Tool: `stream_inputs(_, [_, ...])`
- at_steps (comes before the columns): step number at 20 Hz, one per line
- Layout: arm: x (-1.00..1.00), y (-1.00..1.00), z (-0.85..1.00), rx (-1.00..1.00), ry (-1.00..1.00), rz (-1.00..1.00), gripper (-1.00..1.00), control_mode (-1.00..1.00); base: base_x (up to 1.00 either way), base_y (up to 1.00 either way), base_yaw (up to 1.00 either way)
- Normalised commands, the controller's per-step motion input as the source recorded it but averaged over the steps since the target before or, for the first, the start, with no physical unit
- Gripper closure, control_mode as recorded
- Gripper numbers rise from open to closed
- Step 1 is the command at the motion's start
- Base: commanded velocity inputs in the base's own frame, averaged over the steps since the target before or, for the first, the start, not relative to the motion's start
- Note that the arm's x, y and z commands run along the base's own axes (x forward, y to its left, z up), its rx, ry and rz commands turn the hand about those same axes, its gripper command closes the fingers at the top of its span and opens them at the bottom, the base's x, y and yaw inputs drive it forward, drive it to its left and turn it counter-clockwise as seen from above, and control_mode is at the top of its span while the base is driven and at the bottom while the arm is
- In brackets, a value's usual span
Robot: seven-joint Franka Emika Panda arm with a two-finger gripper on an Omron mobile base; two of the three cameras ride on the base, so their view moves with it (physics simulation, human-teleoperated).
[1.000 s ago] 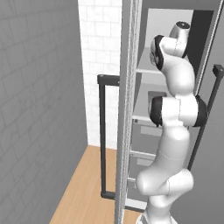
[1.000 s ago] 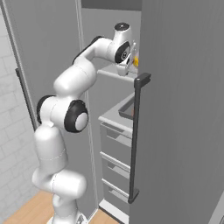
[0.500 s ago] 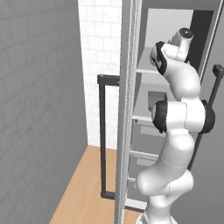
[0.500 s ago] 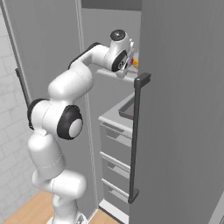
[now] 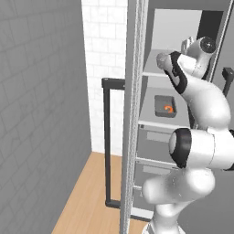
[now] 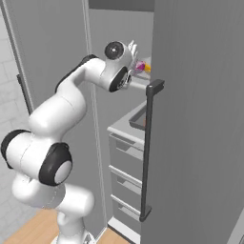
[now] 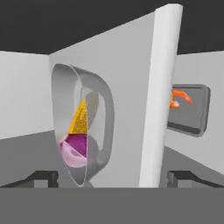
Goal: Take the meat container that has the shrimp and place it on the second highest rack of the freezer. Then take the vegetable container that has the corn and onion and place it on the highest rack of the freezer.
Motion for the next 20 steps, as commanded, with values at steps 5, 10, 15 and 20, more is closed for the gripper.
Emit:
stream_inputs(5, [-1.00,0.27,0.09,0.00,0.00,0.05,-1.00,-1.00,0.00,0.00,0.00])
stream_inputs(10, [-1.00,0.32,-0.01,0.00,-0.03,0.04,-1.00,-1.00,0.00,0.00,0.00])
stream_inputs(15, [-1.00,0.30,-0.43,0.00,-0.01,0.03,-1.00,-1.00,0.00,0.00,0.00])
stream_inputs(20, [-1.00,0.02,-0.61,0.00,0.02,0.00,-1.00,-1.00,0.00,0.00,0.00])
